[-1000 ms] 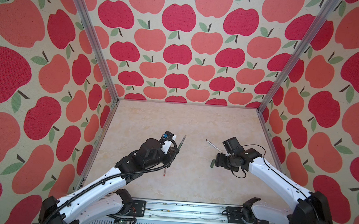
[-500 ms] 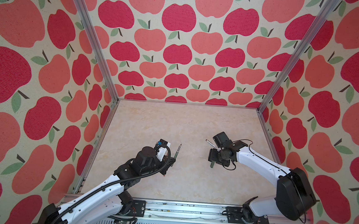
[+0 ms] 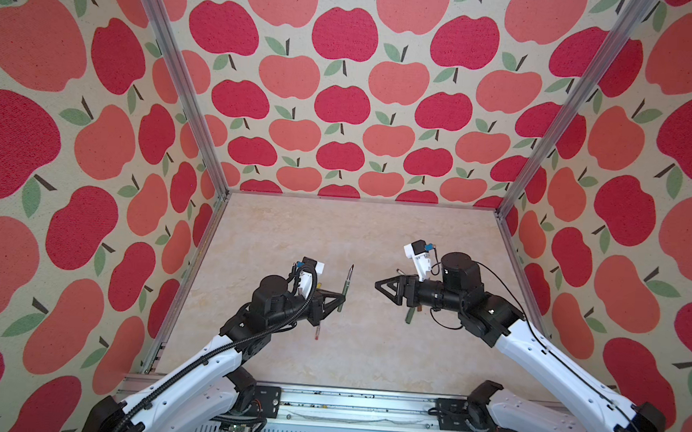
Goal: Insert the pens into the pen caps
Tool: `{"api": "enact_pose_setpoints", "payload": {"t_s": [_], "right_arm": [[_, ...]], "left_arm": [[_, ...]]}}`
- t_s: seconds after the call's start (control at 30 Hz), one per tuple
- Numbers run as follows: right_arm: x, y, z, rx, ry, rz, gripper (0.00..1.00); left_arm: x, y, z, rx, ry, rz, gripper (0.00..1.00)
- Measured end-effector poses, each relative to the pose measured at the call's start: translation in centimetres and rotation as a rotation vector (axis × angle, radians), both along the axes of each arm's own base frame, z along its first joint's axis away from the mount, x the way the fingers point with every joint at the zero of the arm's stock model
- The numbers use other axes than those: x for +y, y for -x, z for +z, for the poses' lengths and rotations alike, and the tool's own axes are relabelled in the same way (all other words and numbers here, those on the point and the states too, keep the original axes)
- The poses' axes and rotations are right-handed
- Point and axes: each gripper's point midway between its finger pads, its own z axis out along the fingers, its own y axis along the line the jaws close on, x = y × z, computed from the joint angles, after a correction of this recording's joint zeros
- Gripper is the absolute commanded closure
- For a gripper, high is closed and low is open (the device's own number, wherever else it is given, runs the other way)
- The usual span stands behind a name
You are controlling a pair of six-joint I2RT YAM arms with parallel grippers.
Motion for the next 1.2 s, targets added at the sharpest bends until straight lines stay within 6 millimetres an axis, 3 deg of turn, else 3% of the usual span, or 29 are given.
{"api": "enact_pose_setpoints", "payload": {"t_s": [0.17,0.4,0.6,0.83,1.13,1.2], "right_arm": [[2.3,1.4,-0.9,-0.013,0.016,0.108,0.30],[4.9,0.0,-1.4,-0.025,0.020,0.143,0.33],[6.2,-0.4,-0.3,-0.057,-0.016,0.166,0.52],[6.7,-0.5,-0.9,-0.048,-0.005,0.169,0.72],[6.7,-0.7,-1.0,-0.050,0.001,0.152,0.83],[6.6,-0.8,-1.0,-0.052,0.003,0.147,0.85]], "left_arm": [[-0.6,0.1,-0.1,0.033,0.014,-0.034,1.00],[-1.2,0.5,0.8,0.018,0.028,-0.063,1.00],[-1.4,0.7,0.6,0.022,0.024,-0.068,1.00],[-1.8,0.5,0.1,0.031,0.018,-0.075,1.00],[-2.1,0.3,0.5,0.010,0.031,-0.079,1.00],[-2.1,0.3,0.5,0.009,0.031,-0.077,0.94]]}}
